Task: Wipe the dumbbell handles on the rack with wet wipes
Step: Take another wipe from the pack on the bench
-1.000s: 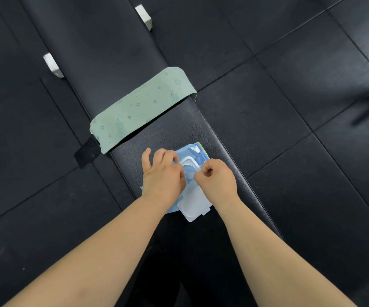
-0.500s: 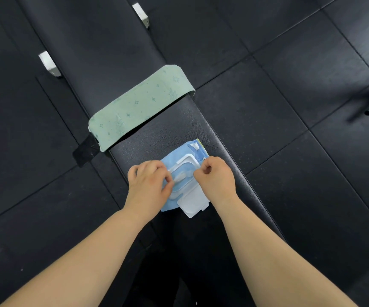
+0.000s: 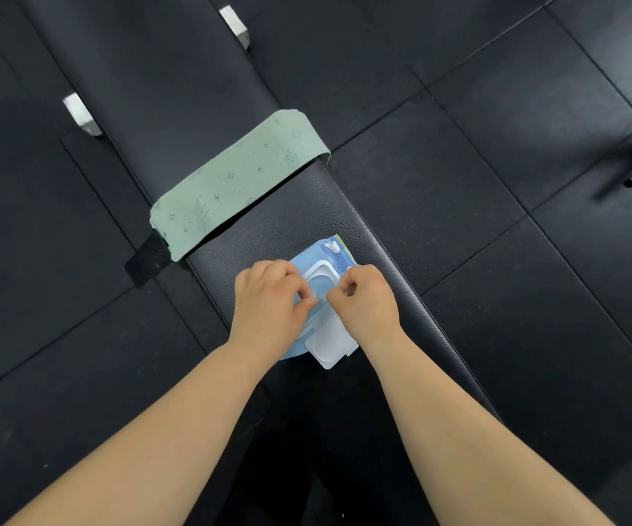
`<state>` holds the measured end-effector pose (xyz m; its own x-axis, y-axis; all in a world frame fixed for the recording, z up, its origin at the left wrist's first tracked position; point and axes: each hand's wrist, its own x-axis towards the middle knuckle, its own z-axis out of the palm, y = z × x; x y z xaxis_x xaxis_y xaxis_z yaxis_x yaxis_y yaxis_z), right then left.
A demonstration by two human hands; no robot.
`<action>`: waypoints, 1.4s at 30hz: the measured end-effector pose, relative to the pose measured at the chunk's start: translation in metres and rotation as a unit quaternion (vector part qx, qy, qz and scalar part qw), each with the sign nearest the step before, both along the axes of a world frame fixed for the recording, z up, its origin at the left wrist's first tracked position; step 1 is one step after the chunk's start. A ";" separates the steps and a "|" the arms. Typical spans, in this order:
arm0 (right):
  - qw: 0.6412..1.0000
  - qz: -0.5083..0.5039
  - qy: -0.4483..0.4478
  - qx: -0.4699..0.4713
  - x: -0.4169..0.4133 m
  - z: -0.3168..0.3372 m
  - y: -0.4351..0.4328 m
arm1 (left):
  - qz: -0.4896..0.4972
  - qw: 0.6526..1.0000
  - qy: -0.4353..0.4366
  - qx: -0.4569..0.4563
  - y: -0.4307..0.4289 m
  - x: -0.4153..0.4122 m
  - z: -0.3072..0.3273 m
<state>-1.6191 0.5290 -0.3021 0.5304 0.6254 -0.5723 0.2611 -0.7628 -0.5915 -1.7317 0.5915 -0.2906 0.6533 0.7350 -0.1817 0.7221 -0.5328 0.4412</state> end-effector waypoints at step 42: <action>0.936 -0.097 0.254 0.225 0.025 0.290 -0.233 | -0.127 0.864 -0.232 -0.428 -0.121 0.086 0.315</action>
